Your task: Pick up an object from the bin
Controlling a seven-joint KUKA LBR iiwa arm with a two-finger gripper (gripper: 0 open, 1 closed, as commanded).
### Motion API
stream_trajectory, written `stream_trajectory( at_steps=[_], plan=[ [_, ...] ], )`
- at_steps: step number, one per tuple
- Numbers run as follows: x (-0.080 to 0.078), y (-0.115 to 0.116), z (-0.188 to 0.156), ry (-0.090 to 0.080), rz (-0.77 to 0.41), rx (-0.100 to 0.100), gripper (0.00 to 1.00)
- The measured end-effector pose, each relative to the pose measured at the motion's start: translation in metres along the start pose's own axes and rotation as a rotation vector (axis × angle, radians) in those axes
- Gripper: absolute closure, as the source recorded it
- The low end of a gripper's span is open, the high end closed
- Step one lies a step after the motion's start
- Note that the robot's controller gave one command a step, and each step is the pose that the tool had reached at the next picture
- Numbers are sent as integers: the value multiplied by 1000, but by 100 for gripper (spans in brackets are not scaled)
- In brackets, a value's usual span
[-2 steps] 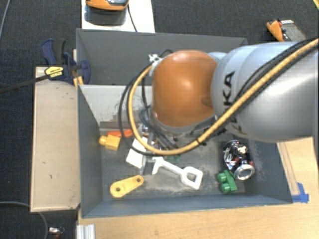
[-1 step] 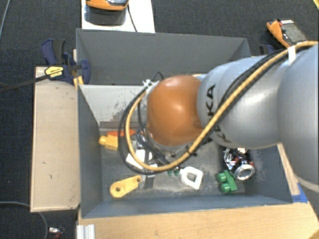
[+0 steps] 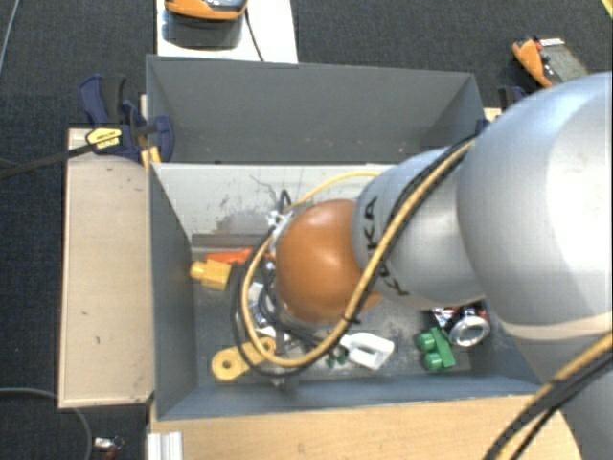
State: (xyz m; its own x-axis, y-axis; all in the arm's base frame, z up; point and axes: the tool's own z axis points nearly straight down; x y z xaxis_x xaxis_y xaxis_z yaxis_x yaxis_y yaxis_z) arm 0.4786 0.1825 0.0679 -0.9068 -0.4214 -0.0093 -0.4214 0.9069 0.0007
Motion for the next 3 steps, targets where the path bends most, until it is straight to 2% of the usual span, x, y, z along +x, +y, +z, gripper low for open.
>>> stream_trajectory(
  at_steps=[1,2,3],
  plan=[
    [-8,12,-71,-8,-166,1,0],
    [-6,9,0,-1,-131,0,0],
    [-12,-2,-3,-17,-223,2,100]
  ],
)
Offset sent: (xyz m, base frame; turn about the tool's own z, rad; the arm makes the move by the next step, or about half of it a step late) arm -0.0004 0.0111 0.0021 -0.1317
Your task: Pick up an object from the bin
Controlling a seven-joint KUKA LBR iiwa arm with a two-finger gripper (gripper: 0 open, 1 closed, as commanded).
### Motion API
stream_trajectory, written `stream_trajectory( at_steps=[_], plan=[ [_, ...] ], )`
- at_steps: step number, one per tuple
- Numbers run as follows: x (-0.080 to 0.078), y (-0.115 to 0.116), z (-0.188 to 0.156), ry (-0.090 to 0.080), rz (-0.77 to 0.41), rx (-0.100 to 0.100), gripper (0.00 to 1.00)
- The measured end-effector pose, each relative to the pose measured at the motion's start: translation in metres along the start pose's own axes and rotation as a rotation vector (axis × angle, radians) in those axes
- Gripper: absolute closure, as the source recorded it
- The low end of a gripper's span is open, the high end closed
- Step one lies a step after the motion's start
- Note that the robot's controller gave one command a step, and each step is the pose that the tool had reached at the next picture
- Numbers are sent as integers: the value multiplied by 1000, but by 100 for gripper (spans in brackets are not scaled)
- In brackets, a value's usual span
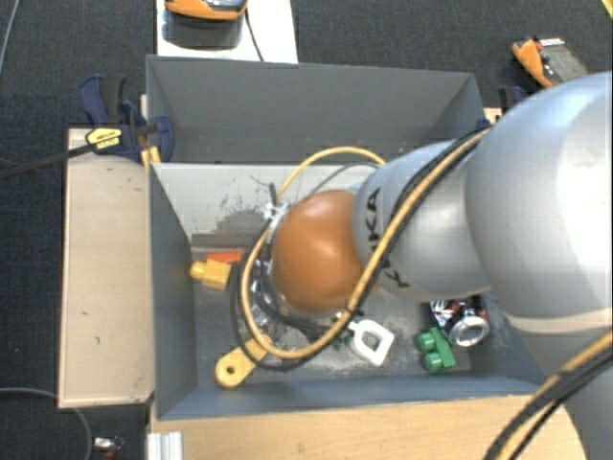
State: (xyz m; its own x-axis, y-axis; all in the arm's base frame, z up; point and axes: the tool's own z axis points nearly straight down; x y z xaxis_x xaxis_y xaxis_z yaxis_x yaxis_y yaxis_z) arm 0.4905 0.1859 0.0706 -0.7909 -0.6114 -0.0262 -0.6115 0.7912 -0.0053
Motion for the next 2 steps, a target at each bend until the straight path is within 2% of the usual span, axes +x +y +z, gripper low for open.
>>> stream_trajectory(
  at_steps=[2],
  plan=[
    [0,0,-12,0,5,-1,100]
  ],
)
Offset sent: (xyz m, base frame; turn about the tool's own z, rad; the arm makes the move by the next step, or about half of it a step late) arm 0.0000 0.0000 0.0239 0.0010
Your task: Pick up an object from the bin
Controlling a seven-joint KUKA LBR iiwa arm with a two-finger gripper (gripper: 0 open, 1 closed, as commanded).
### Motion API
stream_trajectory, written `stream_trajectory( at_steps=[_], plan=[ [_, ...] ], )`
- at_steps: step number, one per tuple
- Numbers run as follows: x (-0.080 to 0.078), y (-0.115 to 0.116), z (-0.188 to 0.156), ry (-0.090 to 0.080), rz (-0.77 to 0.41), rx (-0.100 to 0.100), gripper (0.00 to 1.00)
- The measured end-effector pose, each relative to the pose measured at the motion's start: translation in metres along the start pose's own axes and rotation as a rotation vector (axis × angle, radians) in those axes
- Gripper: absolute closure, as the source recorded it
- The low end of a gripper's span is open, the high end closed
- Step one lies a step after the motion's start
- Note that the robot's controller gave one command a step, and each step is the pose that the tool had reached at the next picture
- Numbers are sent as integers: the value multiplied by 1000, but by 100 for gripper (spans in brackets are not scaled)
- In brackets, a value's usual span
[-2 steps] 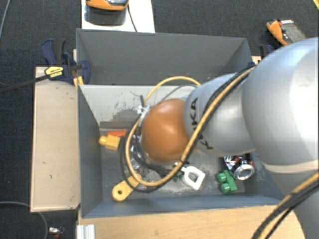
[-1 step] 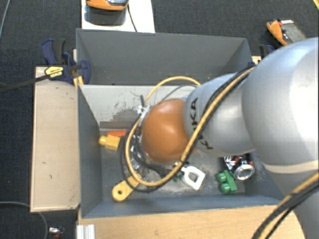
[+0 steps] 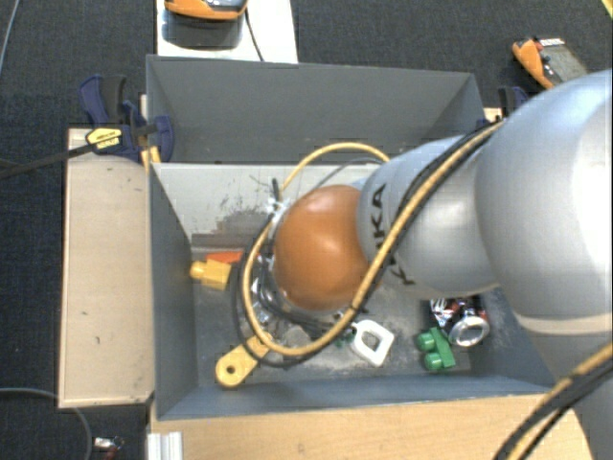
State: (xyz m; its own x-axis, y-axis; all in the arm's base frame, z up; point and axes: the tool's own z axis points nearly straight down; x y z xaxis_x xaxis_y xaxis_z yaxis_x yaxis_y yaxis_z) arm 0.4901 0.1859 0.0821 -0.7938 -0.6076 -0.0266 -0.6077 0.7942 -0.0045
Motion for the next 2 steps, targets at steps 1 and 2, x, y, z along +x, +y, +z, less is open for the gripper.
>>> stream_trajectory(
  at_steps=[1,2],
  plan=[
    [-1,0,-10,-4,4,0,100],
    [-1,0,-38,-1,7,-1,100]
  ],
)
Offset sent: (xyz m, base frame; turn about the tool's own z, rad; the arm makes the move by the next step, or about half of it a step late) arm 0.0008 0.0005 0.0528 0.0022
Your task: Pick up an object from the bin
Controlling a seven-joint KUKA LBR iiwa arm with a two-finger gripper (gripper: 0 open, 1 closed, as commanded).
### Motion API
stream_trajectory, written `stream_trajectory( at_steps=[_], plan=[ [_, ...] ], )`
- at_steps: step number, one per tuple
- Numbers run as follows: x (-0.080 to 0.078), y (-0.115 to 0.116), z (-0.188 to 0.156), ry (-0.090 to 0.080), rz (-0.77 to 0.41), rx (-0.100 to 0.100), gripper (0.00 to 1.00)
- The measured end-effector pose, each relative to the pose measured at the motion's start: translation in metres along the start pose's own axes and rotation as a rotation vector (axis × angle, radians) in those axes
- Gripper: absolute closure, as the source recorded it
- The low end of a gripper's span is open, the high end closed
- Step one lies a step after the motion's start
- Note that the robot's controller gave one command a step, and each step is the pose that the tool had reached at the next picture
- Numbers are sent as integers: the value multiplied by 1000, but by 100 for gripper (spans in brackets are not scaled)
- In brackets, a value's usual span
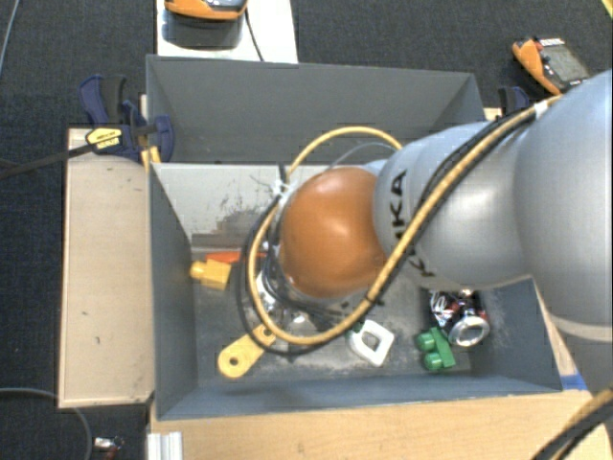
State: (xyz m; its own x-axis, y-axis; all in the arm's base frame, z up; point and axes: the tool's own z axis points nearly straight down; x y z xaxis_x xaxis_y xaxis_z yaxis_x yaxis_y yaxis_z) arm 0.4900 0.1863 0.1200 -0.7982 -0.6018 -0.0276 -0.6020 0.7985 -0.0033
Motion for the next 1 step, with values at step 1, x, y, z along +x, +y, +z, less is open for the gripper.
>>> stream_trajectory(
  at_steps=[1],
  plan=[
    [-1,0,-38,3,3,-1,100]
  ],
)
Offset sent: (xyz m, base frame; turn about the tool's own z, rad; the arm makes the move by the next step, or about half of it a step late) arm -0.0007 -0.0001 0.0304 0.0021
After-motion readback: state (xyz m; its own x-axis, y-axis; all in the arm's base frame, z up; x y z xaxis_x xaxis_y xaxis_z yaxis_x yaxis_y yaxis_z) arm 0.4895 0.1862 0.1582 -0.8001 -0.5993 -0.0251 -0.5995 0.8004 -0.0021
